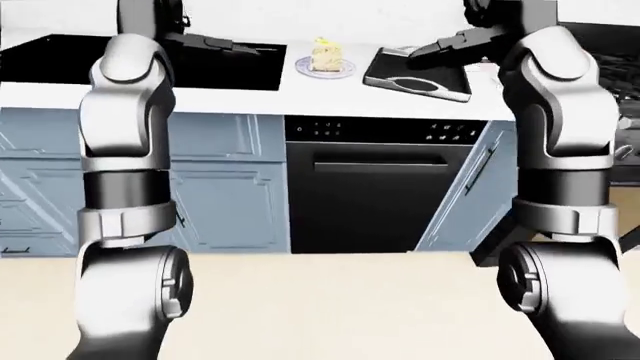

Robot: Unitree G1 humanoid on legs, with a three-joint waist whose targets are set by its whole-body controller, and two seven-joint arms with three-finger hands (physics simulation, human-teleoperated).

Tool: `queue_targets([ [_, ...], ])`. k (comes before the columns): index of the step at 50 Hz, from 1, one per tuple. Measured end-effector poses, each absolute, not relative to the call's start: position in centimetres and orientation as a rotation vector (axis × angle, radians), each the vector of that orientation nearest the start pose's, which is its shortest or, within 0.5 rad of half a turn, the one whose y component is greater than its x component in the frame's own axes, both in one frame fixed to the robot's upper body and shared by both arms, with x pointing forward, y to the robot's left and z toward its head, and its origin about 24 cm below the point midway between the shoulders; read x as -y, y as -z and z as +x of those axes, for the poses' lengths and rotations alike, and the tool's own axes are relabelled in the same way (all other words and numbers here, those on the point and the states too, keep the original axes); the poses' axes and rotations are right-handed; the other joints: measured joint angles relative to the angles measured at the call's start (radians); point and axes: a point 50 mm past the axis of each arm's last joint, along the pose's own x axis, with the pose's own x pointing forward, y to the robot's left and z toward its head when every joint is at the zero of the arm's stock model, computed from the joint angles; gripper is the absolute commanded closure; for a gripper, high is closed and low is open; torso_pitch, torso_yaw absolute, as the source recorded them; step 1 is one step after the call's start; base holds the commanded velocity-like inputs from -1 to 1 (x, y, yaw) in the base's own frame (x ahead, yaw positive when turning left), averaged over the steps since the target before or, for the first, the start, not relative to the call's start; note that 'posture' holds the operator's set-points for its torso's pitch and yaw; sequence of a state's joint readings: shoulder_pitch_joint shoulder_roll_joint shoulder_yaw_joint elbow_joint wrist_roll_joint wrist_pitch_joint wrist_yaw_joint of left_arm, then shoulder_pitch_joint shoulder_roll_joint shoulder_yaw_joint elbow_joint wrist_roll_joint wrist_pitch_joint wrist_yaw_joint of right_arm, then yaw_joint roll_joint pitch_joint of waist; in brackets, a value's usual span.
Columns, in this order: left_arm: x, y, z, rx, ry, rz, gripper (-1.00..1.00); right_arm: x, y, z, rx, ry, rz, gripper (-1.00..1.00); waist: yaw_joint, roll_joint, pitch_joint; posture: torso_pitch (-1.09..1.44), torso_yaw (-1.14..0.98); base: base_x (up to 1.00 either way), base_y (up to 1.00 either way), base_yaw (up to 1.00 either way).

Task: Move the dessert items from the plate to the tray.

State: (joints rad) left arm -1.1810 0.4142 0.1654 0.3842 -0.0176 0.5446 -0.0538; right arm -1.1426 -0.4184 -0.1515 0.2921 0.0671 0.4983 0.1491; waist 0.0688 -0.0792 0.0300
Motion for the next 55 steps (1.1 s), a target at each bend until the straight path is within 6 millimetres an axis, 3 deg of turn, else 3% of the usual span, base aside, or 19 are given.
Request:
queue_targets([
  [1,-19.8,-32.6,37.9,0.295,-0.097,0.193,-1.0,19.0,-33.2,36.9,0.38,-0.033,-0.206,-1.0,-0.009,-0.014,-0.001,0.0,0.0,0.53,-0.96,0.0],
  [5,-19.4,-31.5,37.8,0.251,-0.069,0.201,-1.0,20.4,-32.0,36.8,0.325,0.018,-0.19,-1.0,-0.053,-0.005,0.035,0.0,0.0,0.53,-0.97,0.0],
  [9,-20.1,-32.1,37.4,0.273,-0.083,0.188,-1.0,19.9,-32.6,36.5,0.357,0.02,-0.177,-1.0,-0.074,0.047,0.053,0.0,0.0,0.54,-0.97,0.0],
  [11,-20.8,-32.9,37.0,0.303,-0.111,0.184,-1.0,19.4,-33.0,36.4,0.377,0.004,-0.175,-1.0,-0.041,0.094,0.054,0.0,0.0,0.54,-0.95,0.0],
  [12,-21.1,-32.8,36.9,0.308,-0.121,0.181,-1.0,19.3,-32.8,36.4,0.381,-0.001,-0.176,-1.0,-0.044,0.109,0.071,0.0,0.0,0.53,-0.49,0.0],
  [13,-21.7,-32.3,36.9,0.292,-0.138,0.185,-1.0,18.9,-32.3,36.5,0.366,-0.015,-0.175,-1.0,-0.039,0.116,0.065,0.0,0.0,0.3,0.0,0.0],
  [15,-22.4,-31.7,37.0,0.269,-0.168,0.183,-1.0,18.7,-31.6,36.8,0.338,-0.029,-0.18,-1.0,-0.025,0.109,0.033,0.0,0.0,0.13,0.0,0.0],
  [16,-22.2,-32.1,36.9,0.282,-0.169,0.185,-1.0,19.1,-31.8,36.7,0.344,-0.019,-0.18,-1.0,-0.033,0.106,0.035,0.0,0.0,0.0,0.0,0.0],
  [18,-21.6,-33.1,36.5,0.333,-0.152,0.194,-1.0,19.8,-32.4,36.3,0.368,0.013,-0.173,-1.0,-0.04,0.091,0.062,0.0,0.0,0.0,0.0,0.0],
  [20,-20.7,-33.5,36.3,0.364,-0.12,0.203,-1.0,20.6,-32.3,36.3,0.363,0.05,-0.172,-1.0,-0.091,0.028,0.075,0.0,0.0,0.0,0.0,0.0],
  [22,-20.1,-32.0,36.8,0.317,-0.089,0.205,-1.0,21.2,-31.6,36.3,0.337,0.079,-0.17,-1.0,-0.113,0.029,0.092,0.0,0.0,0.0,0.0,0.0],
  [26,-21.0,-30.2,37.4,0.21,-0.101,0.193,-1.0,21.0,-31.6,36.4,0.322,0.074,-0.175,-1.0,-0.111,0.041,0.076,0.0,0.0,0.0,0.0,0.0],
  [30,-21.7,-31.5,36.7,0.266,-0.136,0.194,-1.0,20.4,-32.2,36.1,0.354,0.045,-0.188,-1.0,-0.095,0.049,0.046,0.0,0.0,0.08,0.0,0.0],
  [33,-21.7,-32.1,36.2,0.3,-0.138,0.198,-1.0,20.4,-31.9,36.2,0.347,0.039,-0.187,-1.0,-0.084,0.083,0.013,0.0,0.0,0.31,0.0,0.0],
  [39,-22.1,-32.9,35.5,0.346,-0.16,0.194,-1.0,20.6,-33.0,35.5,0.403,0.049,-0.18,-1.0,-0.092,0.165,0.009,0.0,0.0,0.43,0.0,0.0],
  [45,-22.9,-31.5,35.8,0.283,-0.192,0.184,-1.0,19.8,-31.7,36.0,0.358,0.007,-0.179,-1.0,-0.063,0.136,0.021,0.0,0.0,0.43,0.0,0.0],
  [50,-22.6,-32.0,35.6,0.304,-0.184,0.186,-1.0,20.4,-32.8,35.4,0.386,0.04,-0.179,-1.0,-0.056,0.074,0.016,0.0,0.0,0.14,0.0,0.0],
  [52,-22.6,-32.4,35.5,0.323,-0.183,0.185,-1.0,20.7,-33.2,35.1,0.409,0.055,-0.185,-1.0,-0.065,0.035,0.028,0.0,0.0,0.0,0.0,0.0],
  [55,-21.8,-31.1,36.1,0.275,-0.15,0.189,-1.0,21.5,-32.2,35.4,0.369,0.085,-0.175,-1.0,-0.076,0.031,0.067,0.0,0.0,0.0,0.0,0.0],
])
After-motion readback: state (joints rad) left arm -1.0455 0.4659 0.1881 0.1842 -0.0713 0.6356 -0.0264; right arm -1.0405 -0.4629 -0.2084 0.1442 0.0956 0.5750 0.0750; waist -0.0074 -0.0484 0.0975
